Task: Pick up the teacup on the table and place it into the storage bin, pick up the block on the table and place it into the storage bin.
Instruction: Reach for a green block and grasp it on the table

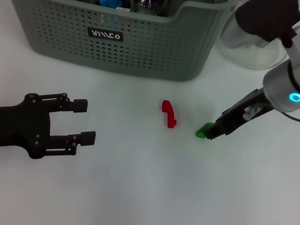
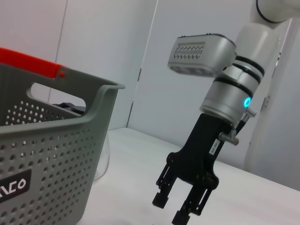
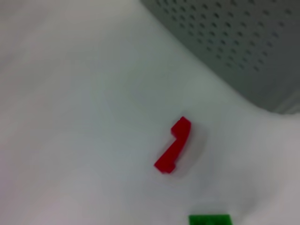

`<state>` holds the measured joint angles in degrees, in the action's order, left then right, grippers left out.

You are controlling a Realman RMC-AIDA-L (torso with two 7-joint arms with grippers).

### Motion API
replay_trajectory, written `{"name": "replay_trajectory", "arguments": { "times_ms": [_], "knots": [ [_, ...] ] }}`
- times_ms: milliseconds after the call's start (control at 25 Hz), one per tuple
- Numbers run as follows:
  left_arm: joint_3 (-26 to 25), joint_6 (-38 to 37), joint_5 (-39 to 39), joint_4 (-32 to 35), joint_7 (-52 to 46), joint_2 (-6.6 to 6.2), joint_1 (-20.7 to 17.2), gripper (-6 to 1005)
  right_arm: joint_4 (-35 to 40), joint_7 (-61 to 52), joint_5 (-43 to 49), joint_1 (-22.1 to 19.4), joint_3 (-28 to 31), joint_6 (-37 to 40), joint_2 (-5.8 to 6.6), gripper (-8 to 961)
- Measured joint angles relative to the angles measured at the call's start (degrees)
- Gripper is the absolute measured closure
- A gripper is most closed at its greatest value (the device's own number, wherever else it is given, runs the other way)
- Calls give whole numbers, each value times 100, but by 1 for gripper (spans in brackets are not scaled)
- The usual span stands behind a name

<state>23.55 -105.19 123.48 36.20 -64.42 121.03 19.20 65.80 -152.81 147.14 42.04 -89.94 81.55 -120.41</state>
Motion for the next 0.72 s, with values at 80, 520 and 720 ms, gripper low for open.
{"name": "replay_trajectory", "arguments": {
  "times_ms": [80, 520, 720],
  "knots": [
    [0, 1, 2, 0, 0, 0, 4, 268, -103, 4, 10, -11, -133, -188, 0, 278],
    [0, 82, 4, -21, 1, 8, -24, 267, -388, 24, -38, -44, -558, -763, -25, 314],
    [0, 98, 2, -25, -10, 9, -12, 267, -472, 20, -65, -50, -662, -935, -33, 336]
  ]
}}
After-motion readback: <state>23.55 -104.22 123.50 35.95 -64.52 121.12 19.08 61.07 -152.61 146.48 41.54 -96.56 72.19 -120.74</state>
